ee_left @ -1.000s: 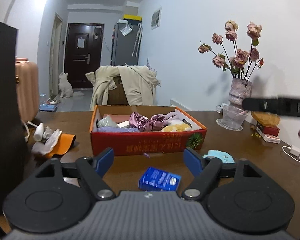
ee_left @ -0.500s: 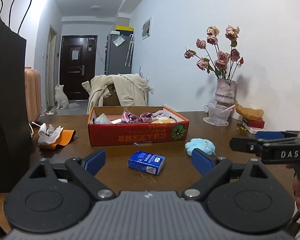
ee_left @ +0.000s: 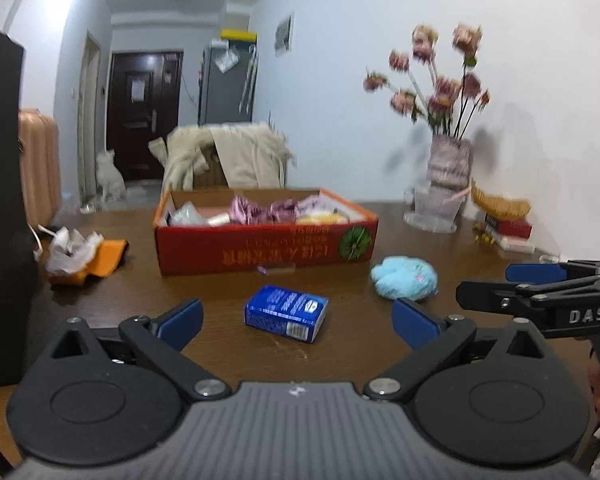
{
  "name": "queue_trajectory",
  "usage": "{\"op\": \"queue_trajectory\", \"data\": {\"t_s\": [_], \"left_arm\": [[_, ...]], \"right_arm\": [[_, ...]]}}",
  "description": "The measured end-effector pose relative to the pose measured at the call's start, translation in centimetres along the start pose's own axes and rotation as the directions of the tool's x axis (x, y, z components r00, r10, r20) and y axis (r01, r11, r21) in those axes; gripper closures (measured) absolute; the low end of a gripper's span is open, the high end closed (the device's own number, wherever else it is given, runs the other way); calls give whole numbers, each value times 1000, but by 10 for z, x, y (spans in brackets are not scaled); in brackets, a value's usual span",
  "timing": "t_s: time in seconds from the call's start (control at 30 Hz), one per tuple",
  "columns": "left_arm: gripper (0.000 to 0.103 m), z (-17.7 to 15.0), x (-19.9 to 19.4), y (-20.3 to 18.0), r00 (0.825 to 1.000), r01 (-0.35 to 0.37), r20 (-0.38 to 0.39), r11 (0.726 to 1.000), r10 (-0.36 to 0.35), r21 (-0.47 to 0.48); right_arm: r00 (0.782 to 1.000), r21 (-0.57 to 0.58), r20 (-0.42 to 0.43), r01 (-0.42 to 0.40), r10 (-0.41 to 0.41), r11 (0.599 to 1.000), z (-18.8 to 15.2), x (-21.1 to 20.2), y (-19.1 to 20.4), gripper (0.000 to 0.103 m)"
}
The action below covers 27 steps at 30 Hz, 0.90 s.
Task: Organize soft objects
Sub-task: 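Reach both tools to the blue tissue pack and close on it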
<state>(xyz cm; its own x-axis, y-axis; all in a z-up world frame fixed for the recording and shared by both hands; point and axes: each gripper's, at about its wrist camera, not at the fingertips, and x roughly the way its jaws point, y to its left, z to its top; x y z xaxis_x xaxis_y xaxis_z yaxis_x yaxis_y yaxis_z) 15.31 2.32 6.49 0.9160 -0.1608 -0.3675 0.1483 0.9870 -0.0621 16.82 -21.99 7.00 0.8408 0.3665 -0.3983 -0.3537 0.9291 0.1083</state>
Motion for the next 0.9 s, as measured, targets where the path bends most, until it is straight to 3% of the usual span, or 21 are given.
{"op": "queue_trajectory", "data": {"t_s": [0.2,0.33,0.47,0.53,0.67,0.77,0.9], "left_arm": [[3,11,55,19,999,14,-32,1000,-14,-21],[18,19,95,50,994,71,-81,993,-79,-92],[45,17,140,84,967,168,-153,960,-205,-224],[55,12,152,94,954,178,-183,939,-238,-293],[72,6,155,98,938,216,-190,919,-289,-330],[80,2,156,102,931,216,-204,906,-304,-364],[81,3,155,103,926,222,-206,898,-316,-379]], "right_arm": [[996,39,-76,-36,39,999,6,44,-13,23],[982,116,-132,-118,133,986,8,79,-13,41],[959,236,-201,-153,202,960,3,123,-10,62],[955,285,-193,-164,224,945,4,138,-8,63],[948,291,-224,-157,227,944,5,166,2,69],[952,290,-231,-131,203,948,5,176,7,70],[958,308,-227,-102,177,946,5,180,7,76]]}}
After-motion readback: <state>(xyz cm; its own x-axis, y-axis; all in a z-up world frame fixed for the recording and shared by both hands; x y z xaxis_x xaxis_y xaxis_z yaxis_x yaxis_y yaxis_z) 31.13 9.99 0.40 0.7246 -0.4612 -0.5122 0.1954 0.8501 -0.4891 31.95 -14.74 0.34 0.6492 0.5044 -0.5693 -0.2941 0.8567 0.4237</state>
